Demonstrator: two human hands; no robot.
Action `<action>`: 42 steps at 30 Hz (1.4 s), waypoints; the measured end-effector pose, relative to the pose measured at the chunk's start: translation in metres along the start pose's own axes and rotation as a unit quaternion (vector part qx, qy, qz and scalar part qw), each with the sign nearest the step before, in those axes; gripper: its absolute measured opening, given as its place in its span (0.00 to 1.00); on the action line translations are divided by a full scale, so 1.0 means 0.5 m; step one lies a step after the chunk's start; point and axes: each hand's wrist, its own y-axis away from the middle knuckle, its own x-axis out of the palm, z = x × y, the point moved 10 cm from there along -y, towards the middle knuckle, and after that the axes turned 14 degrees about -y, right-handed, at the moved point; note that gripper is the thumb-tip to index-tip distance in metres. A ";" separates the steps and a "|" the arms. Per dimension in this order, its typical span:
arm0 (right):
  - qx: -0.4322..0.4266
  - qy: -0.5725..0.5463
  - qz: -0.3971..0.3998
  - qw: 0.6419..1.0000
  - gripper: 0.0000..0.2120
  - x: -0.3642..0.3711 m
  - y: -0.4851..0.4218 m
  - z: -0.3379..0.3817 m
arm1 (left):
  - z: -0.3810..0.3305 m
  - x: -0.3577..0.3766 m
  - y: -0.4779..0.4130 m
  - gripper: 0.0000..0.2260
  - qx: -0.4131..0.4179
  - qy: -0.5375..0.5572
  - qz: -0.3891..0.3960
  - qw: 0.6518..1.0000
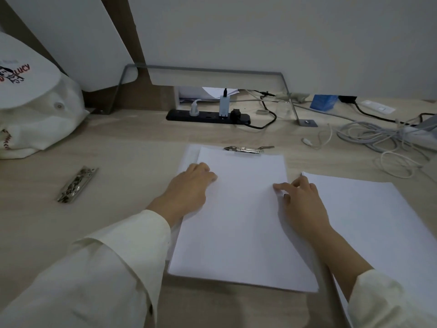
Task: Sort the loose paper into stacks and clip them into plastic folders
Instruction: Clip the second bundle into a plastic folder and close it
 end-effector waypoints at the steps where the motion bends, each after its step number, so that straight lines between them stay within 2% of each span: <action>1: 0.000 0.001 0.007 1.000 0.20 0.001 -0.003 -0.002 | -0.002 -0.001 -0.001 0.20 -0.004 0.006 -0.009 1.000; 3: 0.001 -0.006 0.020 1.000 0.19 0.002 -0.007 -0.005 | -0.007 -0.002 -0.002 0.14 -0.013 -0.016 -0.040 0.999; 7: -0.002 -0.015 0.037 0.999 0.19 0.003 -0.015 -0.007 | -0.032 0.016 -0.008 0.36 0.000 -0.118 -0.057 0.991; 9: -0.004 -0.011 0.051 0.999 0.18 0.004 -0.021 -0.009 | -0.039 0.012 -0.012 0.44 0.013 -0.114 -0.074 0.991; 11: 0.005 -0.005 0.082 0.997 0.18 0.008 -0.030 -0.012 | -0.037 0.019 -0.017 0.39 0.020 -0.072 -0.070 0.995; 13: 0.032 -0.014 0.123 0.992 0.16 0.007 -0.047 -0.010 | -0.032 0.046 -0.019 0.34 0.016 -0.021 -0.029 0.999; 15: 0.072 -0.031 0.150 0.986 0.15 0.005 -0.079 -0.011 | -0.033 0.055 -0.019 0.38 0.015 -0.008 -0.023 1.000; 17: 0.102 -0.073 0.130 0.984 0.15 -0.008 -0.122 -0.007 | -0.036 0.056 -0.020 0.42 0.017 -0.010 -0.037 0.999; 18: 0.123 -0.118 0.109 0.979 0.10 -0.012 -0.142 -0.007 | -0.035 0.058 -0.021 0.41 0.014 -0.008 -0.039 0.999; 19: 0.148 -0.168 0.091 0.970 0.03 -0.013 -0.157 -0.004 | -0.034 0.059 -0.021 0.40 0.012 -0.003 -0.042 0.999; 21: 0.206 -0.267 0.077 0.938 0.09 -0.002 -0.179 -0.005 | -0.033 0.061 -0.020 0.39 0.010 0.017 -0.047 0.999; 22: 0.222 -0.330 0.066 0.915 0.07 0.007 -0.189 -0.003 | -0.032 0.062 -0.021 0.39 0.010 0.026 -0.049 0.998; 25: 0.243 -0.448 0.036 0.860 0.20 0.030 -0.205 -0.003 | -0.033 0.064 -0.024 0.39 0.013 0.030 -0.051 0.998; 26: 0.242 -0.450 0.035 0.859 0.22 0.039 -0.208 -0.001 | -0.031 0.066 -0.025 0.39 0.013 0.029 -0.049 0.998; 31: 0.225 -0.379 -0.002 0.897 0.26 0.036 -0.221 -0.018 | -0.025 0.068 -0.027 0.38 0.013 0.030 -0.057 0.998; 33: 0.205 -0.409 0.004 0.889 0.26 0.040 -0.228 -0.010 | -0.024 0.065 -0.027 0.38 0.013 0.034 -0.055 0.998; 37: 0.129 -0.463 -0.035 0.876 0.24 0.008 -0.233 0.031 | -0.025 0.060 -0.026 0.30 0.011 0.053 -0.041 0.998; 39: 0.085 -0.477 -0.014 0.875 0.23 0.008 -0.233 0.071 | -0.025 0.060 -0.025 0.30 0.012 0.055 -0.039 0.998; 40: 0.065 -0.455 0.004 0.888 0.22 0.013 -0.231 0.094 | -0.025 0.062 -0.025 0.30 0.013 0.056 -0.037 0.998; 42: 0.018 -0.343 0.037 0.939 0.20 0.031 -0.234 0.133 | -0.026 0.064 -0.026 0.30 0.013 0.053 -0.032 0.998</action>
